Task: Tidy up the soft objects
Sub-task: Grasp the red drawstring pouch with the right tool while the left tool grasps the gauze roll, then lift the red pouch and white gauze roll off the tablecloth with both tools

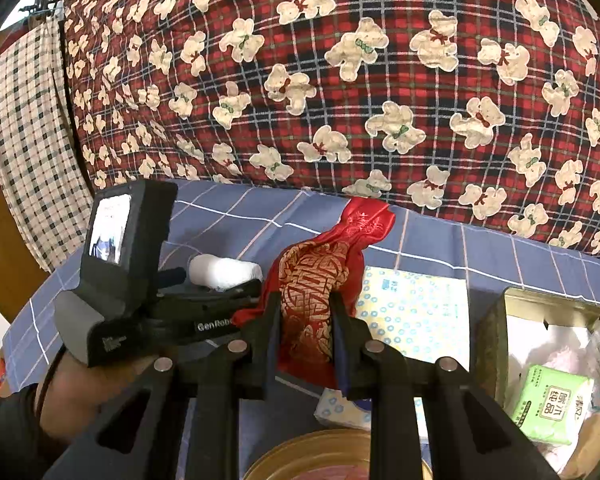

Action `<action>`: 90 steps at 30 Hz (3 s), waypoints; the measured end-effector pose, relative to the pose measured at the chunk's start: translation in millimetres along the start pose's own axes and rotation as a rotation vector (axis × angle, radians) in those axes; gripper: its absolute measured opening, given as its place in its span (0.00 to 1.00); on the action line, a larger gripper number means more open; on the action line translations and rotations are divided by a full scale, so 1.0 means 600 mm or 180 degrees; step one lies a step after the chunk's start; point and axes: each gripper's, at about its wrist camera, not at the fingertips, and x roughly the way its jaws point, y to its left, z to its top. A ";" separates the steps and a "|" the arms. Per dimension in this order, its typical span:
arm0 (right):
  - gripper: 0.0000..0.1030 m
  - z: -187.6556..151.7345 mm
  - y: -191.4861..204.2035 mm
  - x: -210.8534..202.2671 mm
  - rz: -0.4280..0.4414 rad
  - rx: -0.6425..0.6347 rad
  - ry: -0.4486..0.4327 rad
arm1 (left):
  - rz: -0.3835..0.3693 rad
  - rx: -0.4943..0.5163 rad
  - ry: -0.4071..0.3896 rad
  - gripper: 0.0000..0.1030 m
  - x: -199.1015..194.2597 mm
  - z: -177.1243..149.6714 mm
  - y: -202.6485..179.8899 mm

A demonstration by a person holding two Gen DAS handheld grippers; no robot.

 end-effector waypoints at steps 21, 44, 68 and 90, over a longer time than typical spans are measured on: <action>0.24 -0.007 0.012 0.013 0.0100 -0.0099 0.0083 | 0.0131 -0.0193 -0.0425 0.76 -0.051 -0.012 0.032; 0.24 -0.009 0.021 0.014 0.0163 -0.0243 0.0079 | 0.0315 -0.0133 -0.0867 0.76 -0.105 -0.038 0.029; 0.24 -0.010 0.024 0.007 0.0177 -0.0289 -0.0062 | 0.0351 0.0008 -0.1255 0.76 -0.141 -0.050 0.008; 0.24 -0.013 0.027 -0.011 0.0232 -0.0278 -0.0383 | 0.0302 0.0049 -0.1662 0.76 -0.186 -0.054 0.001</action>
